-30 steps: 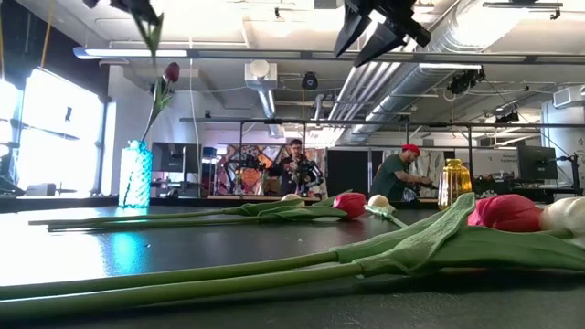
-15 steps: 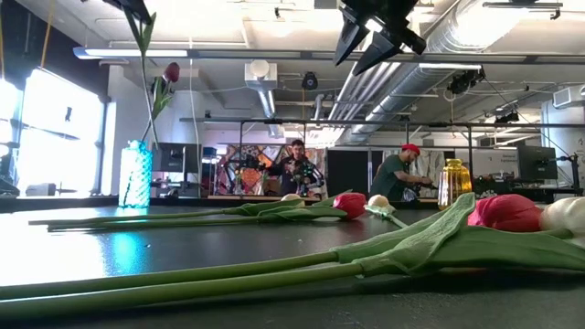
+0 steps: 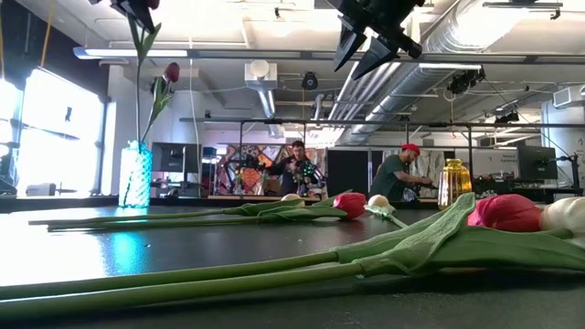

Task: Sort flowers into vase by color
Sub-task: Put the middle right dark red flower into the blue vase

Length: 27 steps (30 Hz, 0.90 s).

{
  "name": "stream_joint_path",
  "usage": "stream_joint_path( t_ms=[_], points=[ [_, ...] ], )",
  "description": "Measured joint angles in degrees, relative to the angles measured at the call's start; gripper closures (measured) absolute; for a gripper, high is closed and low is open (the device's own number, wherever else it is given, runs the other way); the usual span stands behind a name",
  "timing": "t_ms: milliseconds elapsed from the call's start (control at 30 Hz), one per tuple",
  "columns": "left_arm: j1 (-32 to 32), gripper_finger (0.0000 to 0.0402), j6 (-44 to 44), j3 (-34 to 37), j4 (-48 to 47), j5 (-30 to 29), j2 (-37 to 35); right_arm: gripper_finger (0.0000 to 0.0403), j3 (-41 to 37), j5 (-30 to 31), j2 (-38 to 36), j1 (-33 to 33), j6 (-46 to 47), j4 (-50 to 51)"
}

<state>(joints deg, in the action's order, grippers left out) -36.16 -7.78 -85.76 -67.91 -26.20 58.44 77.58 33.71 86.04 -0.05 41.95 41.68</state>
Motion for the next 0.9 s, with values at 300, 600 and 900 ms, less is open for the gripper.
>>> stream_joint_path(
  t_ms=[300,600,900],
  points=[
    [0.00,0.0401,0.53,-0.09,0.36,0.19,-0.25,0.0206,0.00,-0.25,0.00,-0.19,0.00,-0.01],
    [0.00,0.0401,0.73,-7.74,0.10,-1.21,-0.25,0.0206,0.00,-1.45,0.00,-1.11,0.00,-0.01],
    [-0.75,0.0401,2.31,-8.40,-5.02,-1.55,1.97,0.0206,0.00,-1.39,0.00,-1.11,0.08,-0.33]
  ],
)
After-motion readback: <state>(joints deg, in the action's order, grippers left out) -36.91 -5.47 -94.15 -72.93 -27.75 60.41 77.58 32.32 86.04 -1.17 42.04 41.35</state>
